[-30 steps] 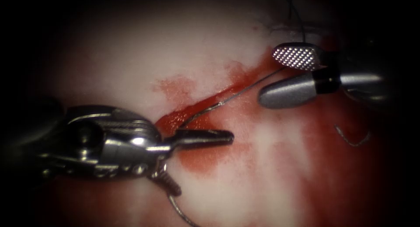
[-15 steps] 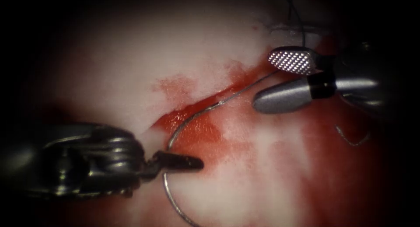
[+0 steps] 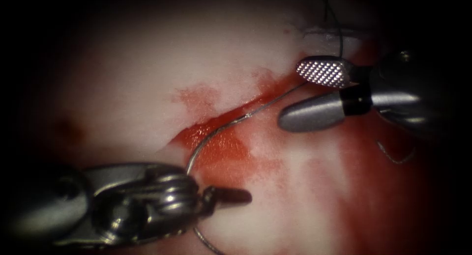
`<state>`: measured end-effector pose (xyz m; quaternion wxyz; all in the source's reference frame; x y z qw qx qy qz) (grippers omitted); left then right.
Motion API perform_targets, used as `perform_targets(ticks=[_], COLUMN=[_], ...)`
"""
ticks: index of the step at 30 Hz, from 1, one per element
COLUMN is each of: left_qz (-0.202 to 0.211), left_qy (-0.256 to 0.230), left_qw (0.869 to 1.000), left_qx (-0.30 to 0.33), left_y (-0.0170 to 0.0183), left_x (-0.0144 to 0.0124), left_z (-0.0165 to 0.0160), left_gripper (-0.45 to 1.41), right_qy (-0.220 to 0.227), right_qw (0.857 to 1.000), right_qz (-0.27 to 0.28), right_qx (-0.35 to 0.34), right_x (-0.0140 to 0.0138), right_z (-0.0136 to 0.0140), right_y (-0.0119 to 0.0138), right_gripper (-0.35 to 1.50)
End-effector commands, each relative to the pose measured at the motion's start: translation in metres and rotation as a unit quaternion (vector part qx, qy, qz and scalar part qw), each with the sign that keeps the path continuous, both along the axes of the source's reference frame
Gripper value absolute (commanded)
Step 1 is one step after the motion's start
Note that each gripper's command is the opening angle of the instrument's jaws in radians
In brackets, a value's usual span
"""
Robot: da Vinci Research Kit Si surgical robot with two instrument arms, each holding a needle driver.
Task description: Wound Closure
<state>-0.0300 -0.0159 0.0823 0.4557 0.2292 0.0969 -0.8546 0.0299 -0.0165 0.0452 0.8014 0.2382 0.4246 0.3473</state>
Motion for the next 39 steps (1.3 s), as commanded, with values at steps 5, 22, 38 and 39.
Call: perform_targets(ticks=[5,22,38,39], left_qz=[0.014,0.105,-0.119,-0.124], left_qy=[0.015,-0.093,-0.401,-0.430], left_qw=[1.000,0.987,0.908,0.894], left_qx=[-0.007,-0.077,-0.016,-0.018], left_y=[0.0007,0.0028,0.0048,0.0046], left_x=[-0.0002,0.0015,0.0071,0.0070], left_z=[0.0004,-0.0012,0.0036,0.0038], left_gripper=[0.12,-0.45,-0.45,-0.45], right_qy=[0.003,0.004,0.063,0.064], right_qw=[1.000,1.000,0.994,0.994], right_qz=[0.000,-0.004,0.001,0.003], right_qx=[-0.005,-0.006,0.093,0.091], right_x=[0.0011,0.0008,0.0002,0.0004], right_z=[-0.0008,-0.0012,-0.0034,-0.0031], right_y=[0.0009,0.0012,0.0009,0.0009], right_gripper=[1.45,1.43,0.98,0.98])
